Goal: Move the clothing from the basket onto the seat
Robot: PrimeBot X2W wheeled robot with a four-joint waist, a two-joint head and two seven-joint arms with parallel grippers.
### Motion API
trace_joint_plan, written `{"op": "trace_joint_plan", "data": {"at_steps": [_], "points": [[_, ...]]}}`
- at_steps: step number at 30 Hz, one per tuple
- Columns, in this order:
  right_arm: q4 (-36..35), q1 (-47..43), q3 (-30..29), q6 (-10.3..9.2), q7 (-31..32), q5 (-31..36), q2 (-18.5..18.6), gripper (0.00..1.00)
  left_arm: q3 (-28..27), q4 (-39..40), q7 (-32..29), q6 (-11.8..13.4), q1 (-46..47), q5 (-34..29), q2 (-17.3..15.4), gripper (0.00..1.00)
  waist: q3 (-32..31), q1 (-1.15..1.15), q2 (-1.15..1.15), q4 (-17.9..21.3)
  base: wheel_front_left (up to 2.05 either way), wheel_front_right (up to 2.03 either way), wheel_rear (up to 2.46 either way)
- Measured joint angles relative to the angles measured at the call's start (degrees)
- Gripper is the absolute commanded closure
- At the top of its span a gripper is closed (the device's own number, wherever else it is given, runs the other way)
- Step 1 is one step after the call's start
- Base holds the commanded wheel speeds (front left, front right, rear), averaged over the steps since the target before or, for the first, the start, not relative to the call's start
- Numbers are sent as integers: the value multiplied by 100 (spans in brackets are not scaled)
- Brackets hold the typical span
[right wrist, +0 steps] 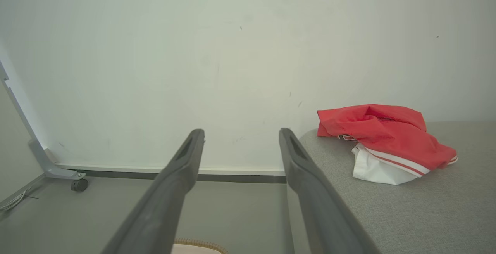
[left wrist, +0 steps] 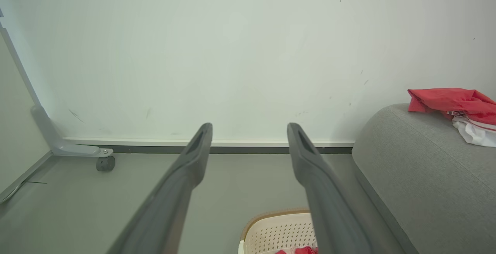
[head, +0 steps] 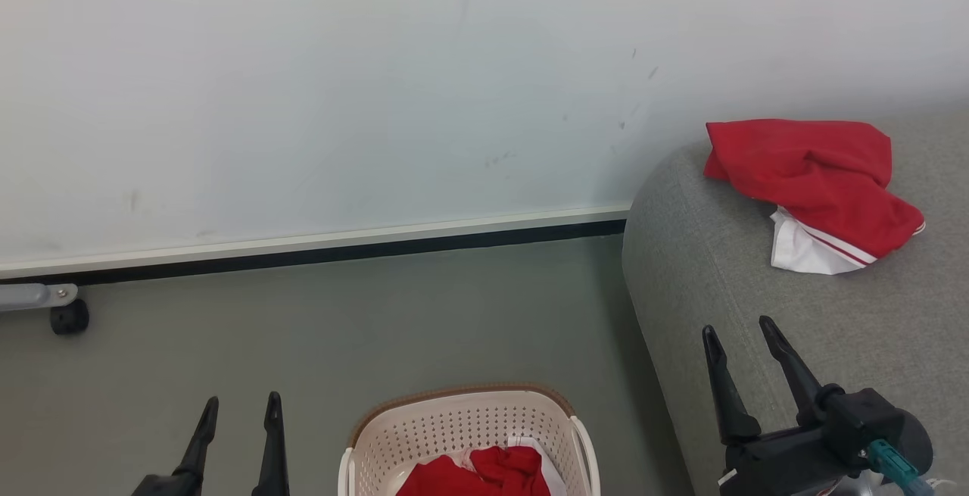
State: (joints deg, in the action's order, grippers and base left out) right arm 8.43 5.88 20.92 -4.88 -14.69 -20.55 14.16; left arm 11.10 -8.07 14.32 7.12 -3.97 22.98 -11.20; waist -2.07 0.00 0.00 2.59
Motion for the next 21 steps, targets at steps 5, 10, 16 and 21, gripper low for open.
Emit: {"op": "trace_joint_plan", "data": {"at_steps": [5,10,16,21], "points": [[-77,-71,-26,-23,0,37,0,0,-42,62,0,0,-2,-135,38,0,20,0,0,-6,0,0,0],[-144,-77,-67,-58,0,42,0,0,-43,111,0,0,-9,-163,65,0,44,0,0,-7,0,0,0],[-242,-159,-157,-65,0,42,7,0,-45,152,0,0,-10,-205,81,0,113,0,0,-12,0,0,0],[-400,-200,-300,-66,0,40,47,0,47,142,0,-1,12,-259,105,0,311,0,0,-18,0,0,0]]}}
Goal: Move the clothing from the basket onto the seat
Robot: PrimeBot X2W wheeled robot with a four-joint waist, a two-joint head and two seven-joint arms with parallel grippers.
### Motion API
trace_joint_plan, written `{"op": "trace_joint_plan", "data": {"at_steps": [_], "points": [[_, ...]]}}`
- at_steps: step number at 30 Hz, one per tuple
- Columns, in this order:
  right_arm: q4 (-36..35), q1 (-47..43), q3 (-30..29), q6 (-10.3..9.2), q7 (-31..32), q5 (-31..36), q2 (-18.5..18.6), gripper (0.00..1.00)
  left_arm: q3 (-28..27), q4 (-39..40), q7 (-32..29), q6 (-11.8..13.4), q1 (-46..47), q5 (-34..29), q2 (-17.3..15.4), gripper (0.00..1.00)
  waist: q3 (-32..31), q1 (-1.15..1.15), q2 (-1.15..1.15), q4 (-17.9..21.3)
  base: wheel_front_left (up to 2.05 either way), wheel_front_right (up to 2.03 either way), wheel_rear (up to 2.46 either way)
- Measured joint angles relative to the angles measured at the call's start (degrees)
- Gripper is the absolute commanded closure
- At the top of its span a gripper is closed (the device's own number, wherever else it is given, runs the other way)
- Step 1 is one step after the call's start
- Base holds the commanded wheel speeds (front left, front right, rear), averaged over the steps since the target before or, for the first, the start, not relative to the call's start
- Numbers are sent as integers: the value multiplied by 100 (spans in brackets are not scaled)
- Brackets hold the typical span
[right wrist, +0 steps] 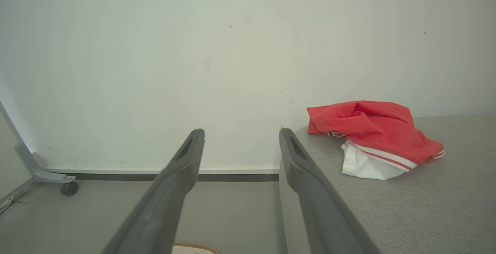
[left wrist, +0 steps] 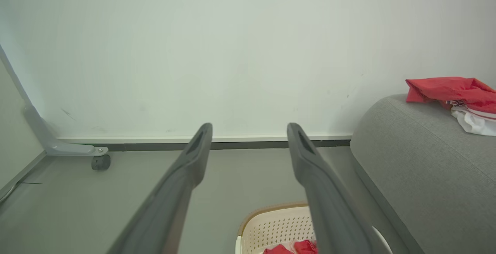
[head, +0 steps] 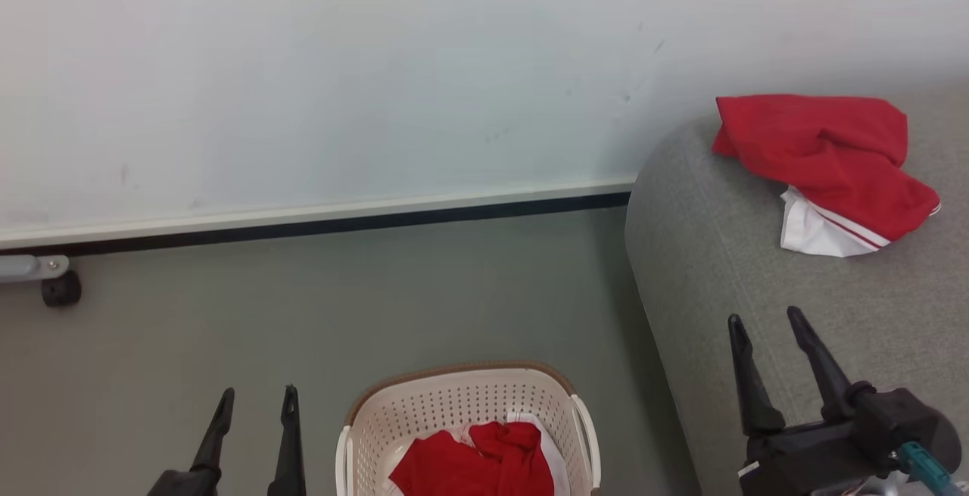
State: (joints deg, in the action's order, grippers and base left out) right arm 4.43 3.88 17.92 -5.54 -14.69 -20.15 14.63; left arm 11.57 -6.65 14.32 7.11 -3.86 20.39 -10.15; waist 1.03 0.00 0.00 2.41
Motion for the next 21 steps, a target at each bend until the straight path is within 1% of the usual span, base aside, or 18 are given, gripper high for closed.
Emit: {"op": "trace_joint_plan", "data": {"at_steps": [5,11,18,21], "points": [[-170,99,-187,-8,0,-65,14,0,174,-47,-2,-18,267,-91,11,0,296,0,0,5,0,0,0],[-280,391,-397,-9,0,-78,119,0,471,-270,-130,-138,797,-308,92,0,739,2,0,25,0,0,0],[-472,881,-486,-9,-1,-38,215,0,838,-806,-400,-270,1308,-487,171,0,1300,2,0,94,0,0,0],[-577,1101,-548,-9,-1,29,246,0,1050,-1093,-561,-343,1553,-678,230,0,1548,2,0,147,0,0,0]]}}
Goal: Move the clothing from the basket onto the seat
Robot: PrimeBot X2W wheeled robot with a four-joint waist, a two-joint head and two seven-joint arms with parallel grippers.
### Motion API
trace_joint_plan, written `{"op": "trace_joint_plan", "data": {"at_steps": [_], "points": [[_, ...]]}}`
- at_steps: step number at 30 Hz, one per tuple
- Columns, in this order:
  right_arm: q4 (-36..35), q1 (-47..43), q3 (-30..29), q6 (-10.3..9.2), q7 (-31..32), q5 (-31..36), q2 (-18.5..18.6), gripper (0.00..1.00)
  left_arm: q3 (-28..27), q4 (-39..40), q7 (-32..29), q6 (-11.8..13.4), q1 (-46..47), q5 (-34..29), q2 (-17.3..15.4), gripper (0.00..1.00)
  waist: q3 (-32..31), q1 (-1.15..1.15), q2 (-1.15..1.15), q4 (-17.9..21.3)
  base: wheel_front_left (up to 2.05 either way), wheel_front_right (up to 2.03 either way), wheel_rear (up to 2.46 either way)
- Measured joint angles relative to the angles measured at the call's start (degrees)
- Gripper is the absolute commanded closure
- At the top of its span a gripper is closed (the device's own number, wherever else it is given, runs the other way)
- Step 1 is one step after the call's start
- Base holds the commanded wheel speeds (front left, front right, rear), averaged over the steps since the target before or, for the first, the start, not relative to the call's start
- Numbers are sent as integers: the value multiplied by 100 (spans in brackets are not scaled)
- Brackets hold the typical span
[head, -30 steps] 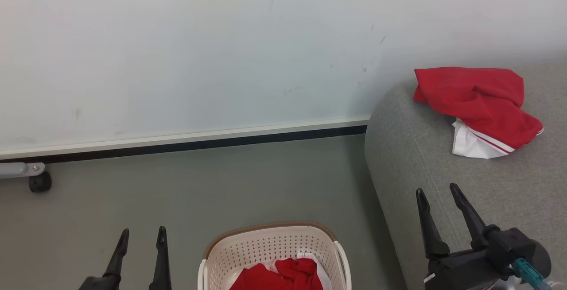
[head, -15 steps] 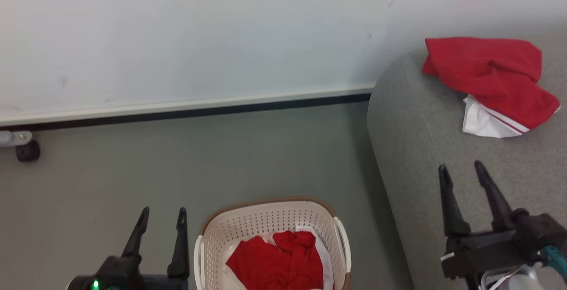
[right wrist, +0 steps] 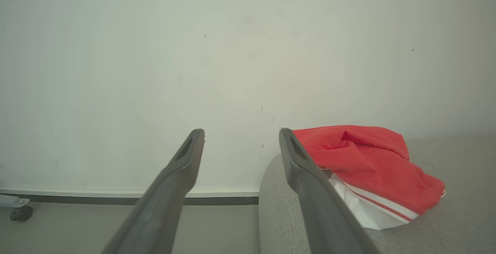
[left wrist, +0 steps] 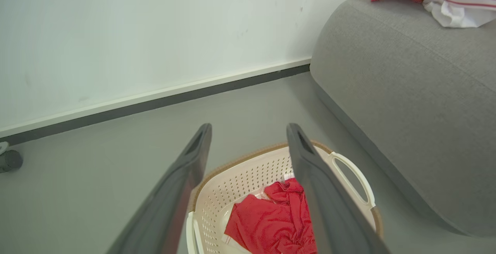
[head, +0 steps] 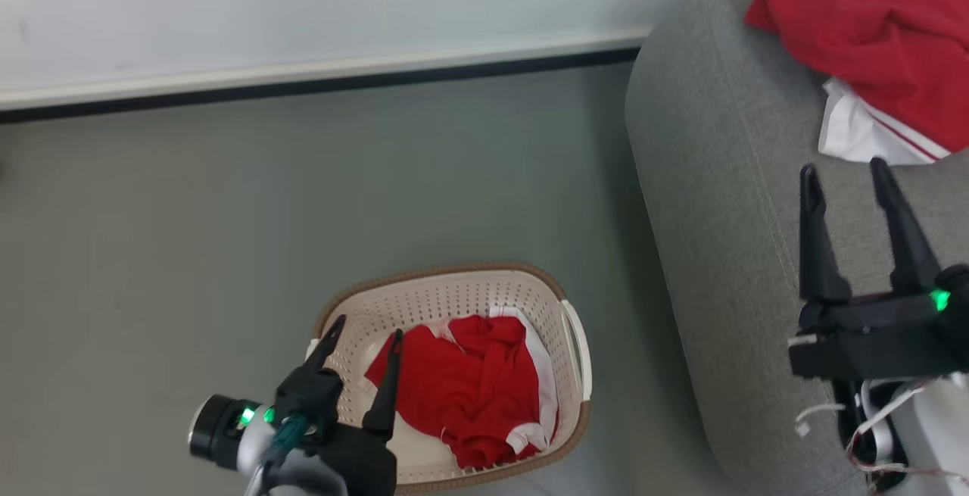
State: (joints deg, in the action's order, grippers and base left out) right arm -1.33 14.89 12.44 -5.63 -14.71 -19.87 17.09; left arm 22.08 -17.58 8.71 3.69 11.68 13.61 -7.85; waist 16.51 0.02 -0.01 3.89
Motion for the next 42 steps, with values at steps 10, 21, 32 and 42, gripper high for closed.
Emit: {"op": "trace_joint_plan", "data": {"at_steps": [10,21,32,42], "points": [[-170,1060,-127,-41,0,134,113,0,403,-956,-456,-171,887,-319,193,0,831,0,0,231,0,0,0],[-543,1612,-216,-41,2,286,212,0,564,-1790,-715,-174,1725,-367,413,0,1777,-1,0,428,0,0,0],[-1127,1906,-442,-51,1,488,296,0,670,-2457,-856,-159,2566,-376,481,0,2733,-1,-1,469,0,0,0],[-1659,2360,-595,-98,7,608,302,0,915,-2822,-913,-160,3394,-486,511,0,3597,-1,0,454,0,0,0]]}}
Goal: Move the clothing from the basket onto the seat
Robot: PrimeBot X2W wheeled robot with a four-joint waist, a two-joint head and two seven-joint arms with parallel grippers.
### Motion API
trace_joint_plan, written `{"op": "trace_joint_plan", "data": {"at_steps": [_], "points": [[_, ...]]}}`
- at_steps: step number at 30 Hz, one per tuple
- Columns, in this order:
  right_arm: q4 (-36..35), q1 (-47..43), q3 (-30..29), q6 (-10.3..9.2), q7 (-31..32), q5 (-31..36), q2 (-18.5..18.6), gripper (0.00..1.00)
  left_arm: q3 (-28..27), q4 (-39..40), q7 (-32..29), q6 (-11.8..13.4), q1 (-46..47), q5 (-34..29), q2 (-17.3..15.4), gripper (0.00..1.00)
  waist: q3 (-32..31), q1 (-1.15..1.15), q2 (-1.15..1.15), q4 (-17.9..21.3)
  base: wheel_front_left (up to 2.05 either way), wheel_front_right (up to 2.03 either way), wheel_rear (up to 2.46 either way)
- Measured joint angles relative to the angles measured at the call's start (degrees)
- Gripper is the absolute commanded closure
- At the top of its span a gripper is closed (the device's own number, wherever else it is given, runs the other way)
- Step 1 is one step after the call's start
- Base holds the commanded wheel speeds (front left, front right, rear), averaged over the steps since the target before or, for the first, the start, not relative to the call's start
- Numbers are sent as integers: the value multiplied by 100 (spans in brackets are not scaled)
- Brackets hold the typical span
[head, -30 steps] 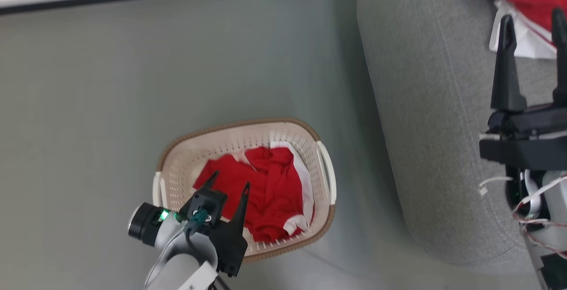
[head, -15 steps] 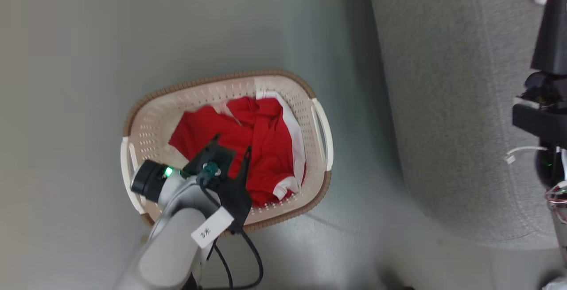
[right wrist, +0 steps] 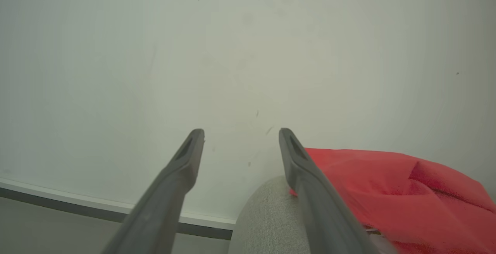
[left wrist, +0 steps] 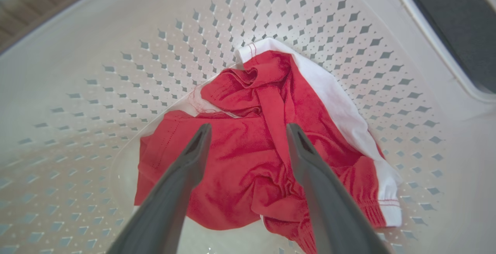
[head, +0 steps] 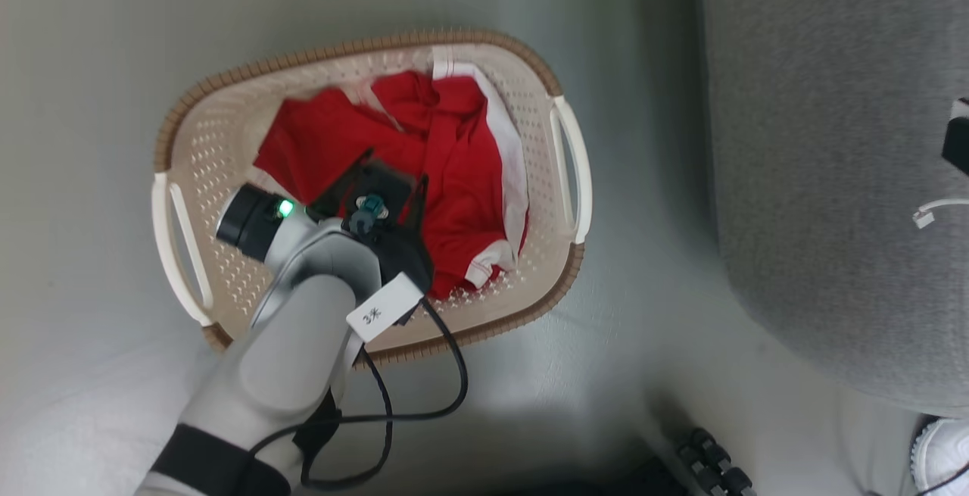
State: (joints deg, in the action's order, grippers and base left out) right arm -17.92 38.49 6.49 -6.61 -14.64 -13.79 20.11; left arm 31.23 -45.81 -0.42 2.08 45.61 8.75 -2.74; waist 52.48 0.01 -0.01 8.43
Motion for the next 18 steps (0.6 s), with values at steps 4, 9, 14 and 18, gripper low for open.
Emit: {"op": "trace_joint_plan", "data": {"at_steps": [4,9,14,18], "points": [[-96,135,-7,-1,0,34,-3,0,73,-153,-5,-2,213,-97,8,0,256,0,0,0,0,0,0],[-86,233,-3,-1,0,70,-38,0,190,-358,4,-5,319,-100,3,0,618,0,0,3,0,0,0],[-114,378,68,-2,-1,180,-111,0,291,-497,29,-5,397,75,4,0,855,-1,0,38,0,0,0],[-137,444,134,-2,-4,240,-146,0,408,-615,26,-3,480,180,4,0,961,0,0,112,0,0,0]]}}
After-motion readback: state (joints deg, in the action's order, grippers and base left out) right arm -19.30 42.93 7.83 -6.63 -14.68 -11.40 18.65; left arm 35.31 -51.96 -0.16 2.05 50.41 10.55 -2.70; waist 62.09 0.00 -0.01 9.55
